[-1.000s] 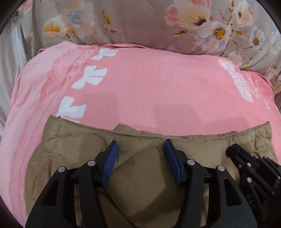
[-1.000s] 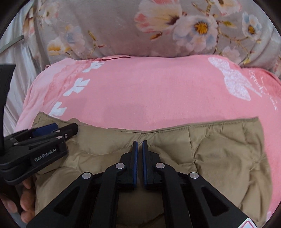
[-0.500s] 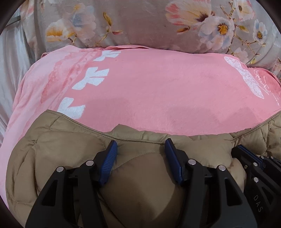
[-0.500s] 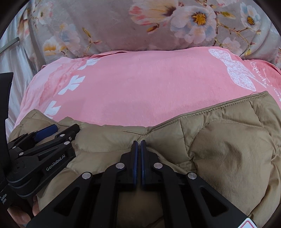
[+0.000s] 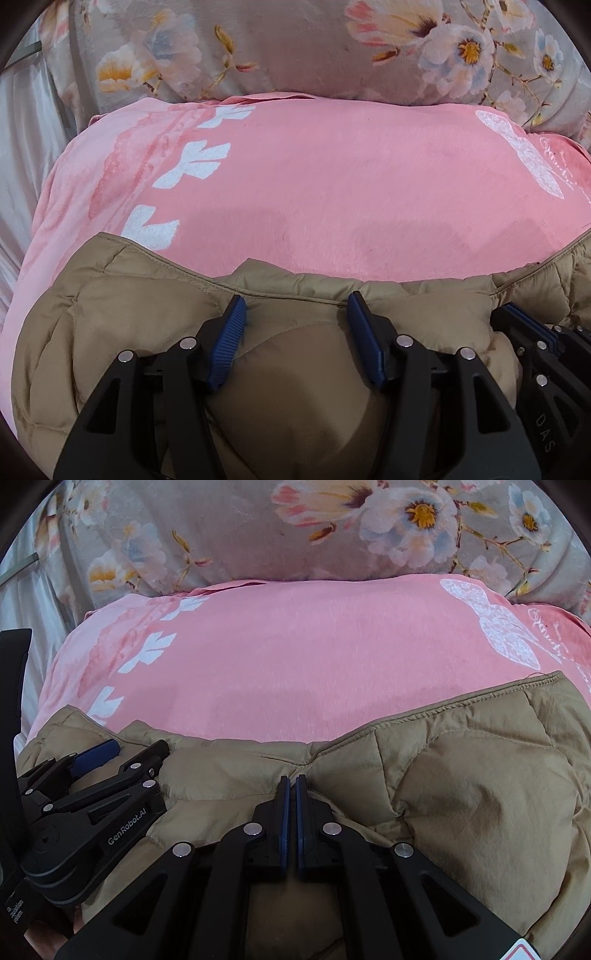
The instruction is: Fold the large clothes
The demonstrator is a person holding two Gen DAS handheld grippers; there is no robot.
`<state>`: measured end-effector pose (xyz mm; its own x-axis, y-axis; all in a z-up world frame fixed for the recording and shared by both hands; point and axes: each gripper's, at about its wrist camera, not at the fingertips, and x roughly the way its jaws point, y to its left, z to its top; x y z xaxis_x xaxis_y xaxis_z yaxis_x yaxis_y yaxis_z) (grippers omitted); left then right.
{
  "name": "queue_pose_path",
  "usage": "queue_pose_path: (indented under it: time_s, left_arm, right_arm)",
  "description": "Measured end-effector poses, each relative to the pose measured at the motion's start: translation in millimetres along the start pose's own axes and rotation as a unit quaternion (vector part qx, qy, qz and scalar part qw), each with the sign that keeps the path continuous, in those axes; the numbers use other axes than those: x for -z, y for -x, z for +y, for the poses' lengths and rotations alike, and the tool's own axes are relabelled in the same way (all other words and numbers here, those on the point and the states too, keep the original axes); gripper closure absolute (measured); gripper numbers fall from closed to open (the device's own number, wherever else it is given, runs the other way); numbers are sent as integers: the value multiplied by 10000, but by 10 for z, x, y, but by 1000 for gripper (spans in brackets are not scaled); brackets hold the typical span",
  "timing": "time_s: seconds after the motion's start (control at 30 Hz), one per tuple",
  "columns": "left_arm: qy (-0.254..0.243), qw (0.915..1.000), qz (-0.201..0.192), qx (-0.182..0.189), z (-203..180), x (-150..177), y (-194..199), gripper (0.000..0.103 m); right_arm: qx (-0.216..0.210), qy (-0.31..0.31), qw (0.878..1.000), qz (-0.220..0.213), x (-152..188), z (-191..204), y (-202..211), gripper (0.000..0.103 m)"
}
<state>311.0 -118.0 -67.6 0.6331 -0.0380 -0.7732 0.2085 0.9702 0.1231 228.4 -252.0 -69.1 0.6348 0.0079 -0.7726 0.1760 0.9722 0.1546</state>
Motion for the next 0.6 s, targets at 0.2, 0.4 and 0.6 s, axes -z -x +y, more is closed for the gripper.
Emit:
queue_pose_path:
  time_s: [0.2, 0.4, 0.6]
  left_arm:
    - [-30, 10000, 9, -45, -15, 1, -17, 48]
    - [-51, 9999, 18, -99, -33, -7, -32, 47]
    - [7, 10000, 28, 7, 0, -12, -27, 47]
  right_arm:
    - [24, 18, 10000, 17, 7, 8, -12, 103]
    - [25, 23, 10000, 24, 10, -2, -30, 103]
    - [-74, -213, 9997, -33, 9, -36, 121, 96]
